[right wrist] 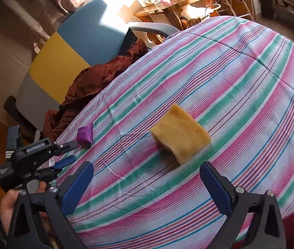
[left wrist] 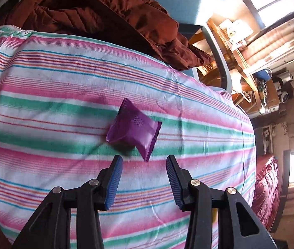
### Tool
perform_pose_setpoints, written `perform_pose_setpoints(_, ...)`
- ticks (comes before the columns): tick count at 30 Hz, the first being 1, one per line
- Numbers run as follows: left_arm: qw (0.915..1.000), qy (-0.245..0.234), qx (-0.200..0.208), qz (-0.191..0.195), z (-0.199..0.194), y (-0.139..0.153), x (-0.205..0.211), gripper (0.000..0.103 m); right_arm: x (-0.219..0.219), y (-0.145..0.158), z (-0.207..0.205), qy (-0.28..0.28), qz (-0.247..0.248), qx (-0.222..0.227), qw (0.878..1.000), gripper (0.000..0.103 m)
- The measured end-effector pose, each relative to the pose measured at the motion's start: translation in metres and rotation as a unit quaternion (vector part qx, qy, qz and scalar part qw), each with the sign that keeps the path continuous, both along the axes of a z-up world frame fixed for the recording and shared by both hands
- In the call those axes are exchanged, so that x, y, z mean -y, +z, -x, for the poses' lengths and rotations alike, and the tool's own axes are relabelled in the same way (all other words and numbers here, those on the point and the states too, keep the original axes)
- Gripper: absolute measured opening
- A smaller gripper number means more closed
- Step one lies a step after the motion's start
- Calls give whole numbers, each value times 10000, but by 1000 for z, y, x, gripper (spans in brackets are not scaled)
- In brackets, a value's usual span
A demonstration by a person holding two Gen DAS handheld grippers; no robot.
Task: Organize objects
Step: 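Grasp the purple snack bag with the left gripper and lift it, then grasp the yellow sponge with the right gripper while the left gripper holds the purple bag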
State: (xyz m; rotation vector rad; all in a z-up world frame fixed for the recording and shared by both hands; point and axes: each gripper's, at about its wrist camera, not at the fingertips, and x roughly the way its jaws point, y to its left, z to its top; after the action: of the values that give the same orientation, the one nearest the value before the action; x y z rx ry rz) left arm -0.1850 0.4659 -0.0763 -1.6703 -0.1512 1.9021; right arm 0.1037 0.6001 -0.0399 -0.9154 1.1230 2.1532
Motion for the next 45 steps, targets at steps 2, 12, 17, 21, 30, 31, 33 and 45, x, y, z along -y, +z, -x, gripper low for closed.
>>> perform_pose_setpoints(2, 9999, 140, 8, 66, 10, -5, -9, 44, -1, -1, 0, 12, 73, -65, 10000, 103)
perform_pose_setpoints(12, 9946, -224, -551, 854, 20, -19, -54, 45, -2, -5, 0, 40, 267, -193, 9994, 103)
perform_pose_setpoints(17, 9804, -966, -1169, 1259, 8, -19, -65, 35, -4, -7, -2, -30, 307, -169, 9994, 103)
perform_pose_setpoints(21, 9732, -1287, -1465, 1221, -8, -19, -49, 35, -6, -9, -2, -95, 261, -47, 9996, 103)
perform_pose_setpoints(30, 9566, -1829, -1957, 1150, -99, -16, 25, 34, -15, -13, -6, -418, 62, 298, 9987, 103)
perform_pose_setpoints(31, 9519, -1925, -2090, 1150, -113, -16, 35, 35, -16, -13, -5, -445, 29, 359, 9984, 103)
perform_pose_setpoints(33, 9442, -2074, -2303, 1115, -139, -15, 53, 35, -17, -14, -6, -497, -34, 460, 9977, 103)
perform_pose_setpoints(45, 9268, -2060, -3039, 790, -192, -21, 96, 35, -11, -13, 1, -562, -617, 1051, 9910, 103)
